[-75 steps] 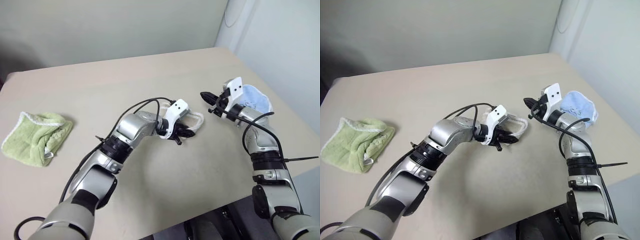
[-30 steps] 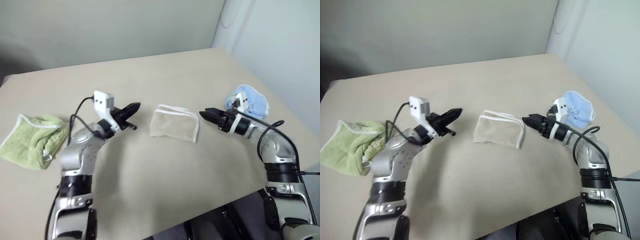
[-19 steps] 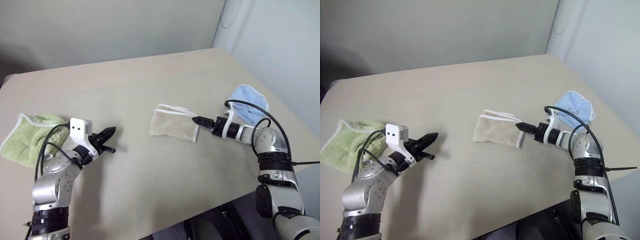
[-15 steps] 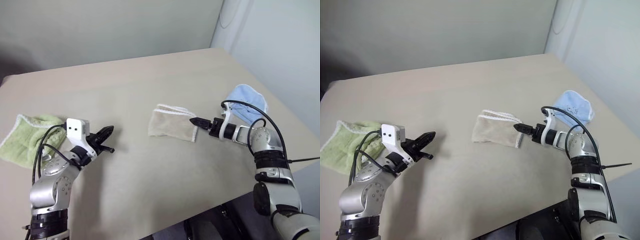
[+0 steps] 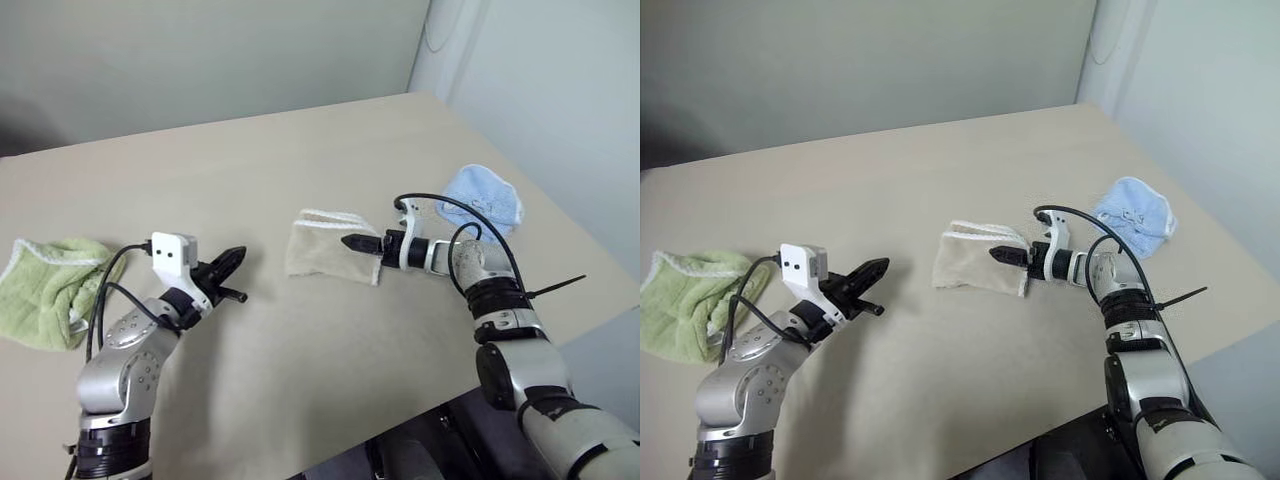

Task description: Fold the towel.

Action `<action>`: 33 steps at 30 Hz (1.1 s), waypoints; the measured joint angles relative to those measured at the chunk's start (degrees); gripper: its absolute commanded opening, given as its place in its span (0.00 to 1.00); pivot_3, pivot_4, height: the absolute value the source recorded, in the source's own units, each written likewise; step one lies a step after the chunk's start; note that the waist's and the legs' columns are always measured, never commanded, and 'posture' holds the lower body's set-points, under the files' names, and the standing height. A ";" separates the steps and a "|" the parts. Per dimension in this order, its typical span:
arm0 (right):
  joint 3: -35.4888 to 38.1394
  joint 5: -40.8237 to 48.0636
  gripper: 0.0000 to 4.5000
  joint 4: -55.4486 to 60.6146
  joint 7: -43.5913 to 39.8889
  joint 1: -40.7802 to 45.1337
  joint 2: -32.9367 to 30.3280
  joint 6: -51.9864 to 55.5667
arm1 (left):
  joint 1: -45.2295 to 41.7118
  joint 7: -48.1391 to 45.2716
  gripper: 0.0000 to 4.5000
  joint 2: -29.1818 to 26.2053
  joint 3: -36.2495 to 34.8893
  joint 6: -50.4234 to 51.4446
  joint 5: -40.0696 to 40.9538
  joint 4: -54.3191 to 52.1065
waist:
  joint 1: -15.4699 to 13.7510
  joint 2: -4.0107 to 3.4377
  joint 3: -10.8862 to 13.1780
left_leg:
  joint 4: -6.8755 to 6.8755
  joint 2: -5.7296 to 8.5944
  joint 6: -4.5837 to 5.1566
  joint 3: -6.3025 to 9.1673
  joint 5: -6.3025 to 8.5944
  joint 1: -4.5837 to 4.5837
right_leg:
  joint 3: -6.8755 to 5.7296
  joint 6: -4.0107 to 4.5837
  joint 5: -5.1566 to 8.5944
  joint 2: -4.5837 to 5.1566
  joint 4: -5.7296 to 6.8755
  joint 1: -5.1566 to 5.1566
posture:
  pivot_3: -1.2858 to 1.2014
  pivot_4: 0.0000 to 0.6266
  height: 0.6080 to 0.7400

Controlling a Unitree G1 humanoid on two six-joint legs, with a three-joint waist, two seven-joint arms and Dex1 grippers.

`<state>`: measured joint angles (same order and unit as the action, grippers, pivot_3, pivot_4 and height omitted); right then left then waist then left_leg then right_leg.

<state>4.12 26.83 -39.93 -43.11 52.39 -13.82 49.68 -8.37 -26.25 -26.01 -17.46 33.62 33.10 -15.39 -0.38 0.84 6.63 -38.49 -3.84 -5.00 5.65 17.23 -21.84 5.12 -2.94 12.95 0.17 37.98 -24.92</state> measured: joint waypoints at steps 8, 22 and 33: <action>5.30 3.43 0.02 8.32 -0.17 -3.20 -3.17 3.38 | 1.06 0.34 0.00 0.44 0.35 0.19 0.74 -0.93 | -0.35 0.00 0.00 | -0.03 0.01 -0.03 -0.04 -0.01 -0.05 | -0.02 0.00 0.00 -0.01 -0.01 0.02 | 0.52 0.24 1.00; 24.53 5.85 0.01 3.45 15.81 4.96 -20.53 -7.28 | 0.37 -0.03 0.00 0.47 3.05 0.19 0.54 -0.41 | -1.36 0.01 -0.01 | -0.14 0.05 -0.01 -0.03 0.00 0.02 | 0.02 -0.01 -0.01 0.10 0.05 0.12 | 0.52 0.24 1.00; 21.68 -3.81 0.18 -26.42 19.50 5.86 -22.37 -20.47 | -2.05 -0.92 0.00 1.26 5.76 0.07 -0.55 0.98 | -0.87 -0.01 0.01 | 0.11 -0.01 0.00 -0.32 0.01 0.25 | 0.52 -0.10 -0.06 0.11 0.14 0.02 | 0.52 0.24 1.00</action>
<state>25.80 23.02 -66.35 -23.61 58.25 -36.19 29.21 -10.42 -27.17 -24.75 -11.70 33.69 32.55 -14.42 -1.25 0.83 6.64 -38.38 -3.85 -5.00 5.33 17.24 -21.58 5.65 -3.04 12.89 0.28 38.12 -24.89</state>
